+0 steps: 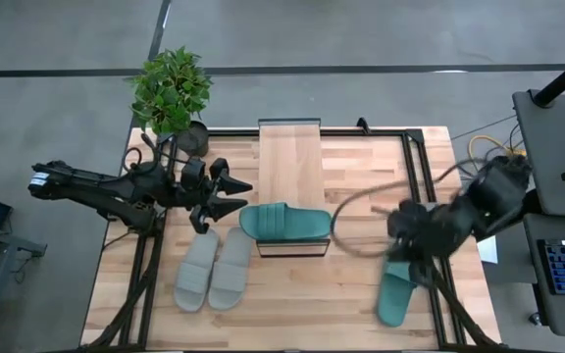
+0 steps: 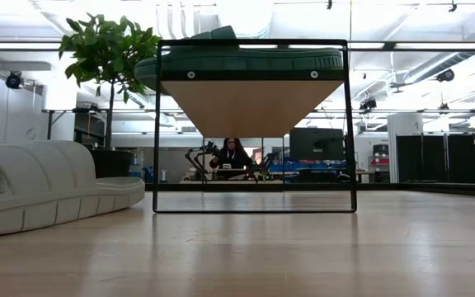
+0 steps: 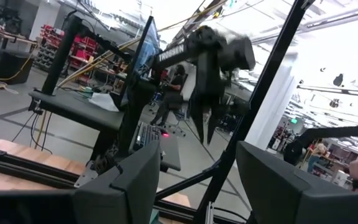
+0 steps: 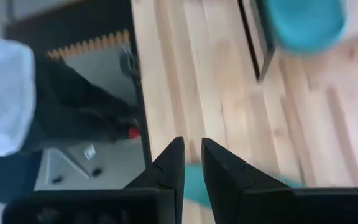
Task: Pick and place slides into the shelf
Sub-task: Put the green slipper on the shelf
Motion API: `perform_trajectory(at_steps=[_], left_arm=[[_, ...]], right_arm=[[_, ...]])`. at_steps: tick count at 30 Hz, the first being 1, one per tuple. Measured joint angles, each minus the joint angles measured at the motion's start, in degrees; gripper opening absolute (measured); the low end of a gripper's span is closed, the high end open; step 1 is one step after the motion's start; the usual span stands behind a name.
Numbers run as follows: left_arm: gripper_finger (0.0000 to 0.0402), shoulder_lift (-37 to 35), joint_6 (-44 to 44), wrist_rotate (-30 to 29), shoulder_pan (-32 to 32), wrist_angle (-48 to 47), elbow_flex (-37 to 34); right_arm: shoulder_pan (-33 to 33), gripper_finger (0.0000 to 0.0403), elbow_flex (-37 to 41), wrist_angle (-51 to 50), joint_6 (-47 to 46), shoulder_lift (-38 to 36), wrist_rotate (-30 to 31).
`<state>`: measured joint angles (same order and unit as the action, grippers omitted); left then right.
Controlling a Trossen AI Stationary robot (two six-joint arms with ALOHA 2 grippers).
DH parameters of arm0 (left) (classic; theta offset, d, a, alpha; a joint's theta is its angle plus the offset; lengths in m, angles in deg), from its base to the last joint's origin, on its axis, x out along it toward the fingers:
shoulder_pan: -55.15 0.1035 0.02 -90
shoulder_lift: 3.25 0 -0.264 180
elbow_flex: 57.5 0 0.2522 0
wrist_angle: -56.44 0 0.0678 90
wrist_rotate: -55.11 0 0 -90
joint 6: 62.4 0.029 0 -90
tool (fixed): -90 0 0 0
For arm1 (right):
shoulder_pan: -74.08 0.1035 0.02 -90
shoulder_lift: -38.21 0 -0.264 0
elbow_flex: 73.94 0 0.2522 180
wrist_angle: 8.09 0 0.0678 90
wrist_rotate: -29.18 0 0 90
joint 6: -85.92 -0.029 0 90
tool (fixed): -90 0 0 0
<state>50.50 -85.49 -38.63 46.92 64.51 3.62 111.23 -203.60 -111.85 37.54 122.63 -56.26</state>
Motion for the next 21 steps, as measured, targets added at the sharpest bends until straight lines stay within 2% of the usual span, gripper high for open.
perform_trajectory(at_steps=[5, 12, 16, 21], left_arm=[[0.0196, -0.15, 0.00, 0.04, -0.02, 0.01, -0.24], [0.0196, -0.17, -0.19, 0.07, -0.02, -0.17, -1.72], [0.0196, -0.17, -0.26, 0.09, -0.02, -0.17, -1.90], [0.0196, -0.17, -0.22, 0.09, -0.02, -0.18, -2.01]], right_arm=[[5.23, 0.0047, 9.00, -0.04, -9.49, 0.00, 0.00], [8.52, 0.0047, 21.24, -0.09, -20.43, 0.00, 0.05], [10.27, 0.0054, 26.16, 1.76, -22.10, 0.04, -0.01], [12.73, 0.0099, 30.91, 7.82, -22.08, 0.04, 0.76]])
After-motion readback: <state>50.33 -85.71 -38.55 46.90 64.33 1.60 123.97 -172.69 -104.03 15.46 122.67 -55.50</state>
